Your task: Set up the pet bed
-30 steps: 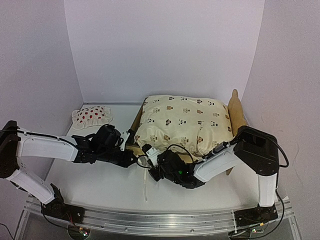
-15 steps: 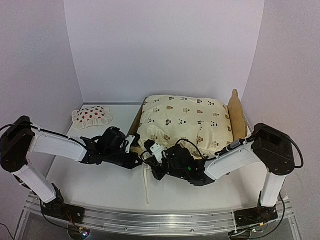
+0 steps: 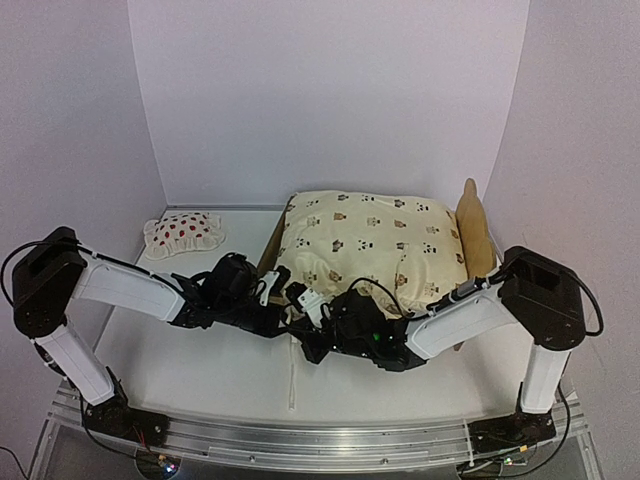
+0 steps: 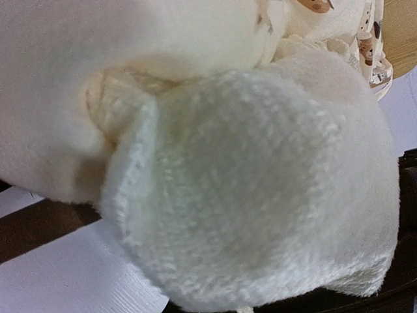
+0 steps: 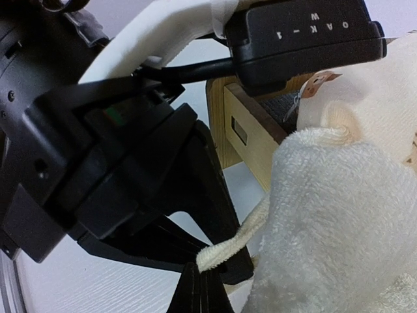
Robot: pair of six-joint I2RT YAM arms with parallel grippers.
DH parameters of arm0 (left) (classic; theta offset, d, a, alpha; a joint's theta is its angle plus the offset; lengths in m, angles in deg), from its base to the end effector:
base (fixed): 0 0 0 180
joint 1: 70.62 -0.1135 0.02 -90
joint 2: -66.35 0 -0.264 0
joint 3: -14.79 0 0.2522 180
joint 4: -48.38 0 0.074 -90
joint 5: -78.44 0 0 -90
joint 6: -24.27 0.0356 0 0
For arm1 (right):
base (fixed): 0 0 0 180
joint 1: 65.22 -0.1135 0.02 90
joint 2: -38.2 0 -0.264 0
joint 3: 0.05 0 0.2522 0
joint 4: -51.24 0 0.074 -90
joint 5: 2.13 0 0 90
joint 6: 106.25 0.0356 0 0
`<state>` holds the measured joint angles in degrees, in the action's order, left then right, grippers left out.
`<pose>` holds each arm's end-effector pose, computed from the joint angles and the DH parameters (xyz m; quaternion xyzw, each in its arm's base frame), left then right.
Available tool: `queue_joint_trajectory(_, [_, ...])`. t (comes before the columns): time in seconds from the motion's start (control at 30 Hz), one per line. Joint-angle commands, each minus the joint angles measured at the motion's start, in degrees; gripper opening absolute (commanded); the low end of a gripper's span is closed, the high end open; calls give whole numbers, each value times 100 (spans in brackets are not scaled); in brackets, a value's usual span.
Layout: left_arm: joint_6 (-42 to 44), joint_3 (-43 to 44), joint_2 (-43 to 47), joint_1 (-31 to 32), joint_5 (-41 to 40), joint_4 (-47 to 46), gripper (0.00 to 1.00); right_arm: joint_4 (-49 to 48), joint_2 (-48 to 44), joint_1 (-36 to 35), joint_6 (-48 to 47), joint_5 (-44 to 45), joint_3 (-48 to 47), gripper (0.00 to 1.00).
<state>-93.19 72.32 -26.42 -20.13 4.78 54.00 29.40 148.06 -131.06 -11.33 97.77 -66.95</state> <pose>0.1962 -0.2537 0.1609 0.2376 0.8703 -0.3594 0.2387 0.1677 0.3588 0.1506 -0.3745 0.7330 0.2682 0.5006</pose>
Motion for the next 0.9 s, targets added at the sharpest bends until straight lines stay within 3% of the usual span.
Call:
queue_joint_trajectory(0.0, [89,54,-88,-27,85,-588,0,80,79,-52,178,-567,-121,0])
queue_joint_trajectory(0.33, [316,-127,-285,-36,156,-941,0,669,-144,-52,275,-462,-107,7])
queue_joint_trajectory(0.73, [355,-113,-522,-93,292,-1181,0,2031,-1021,-45,390,-113,-238,39])
queue_joint_trajectory(0.87, [355,-80,-592,-100,352,-1225,0,2502,-1163,-26,436,581,-336,36])
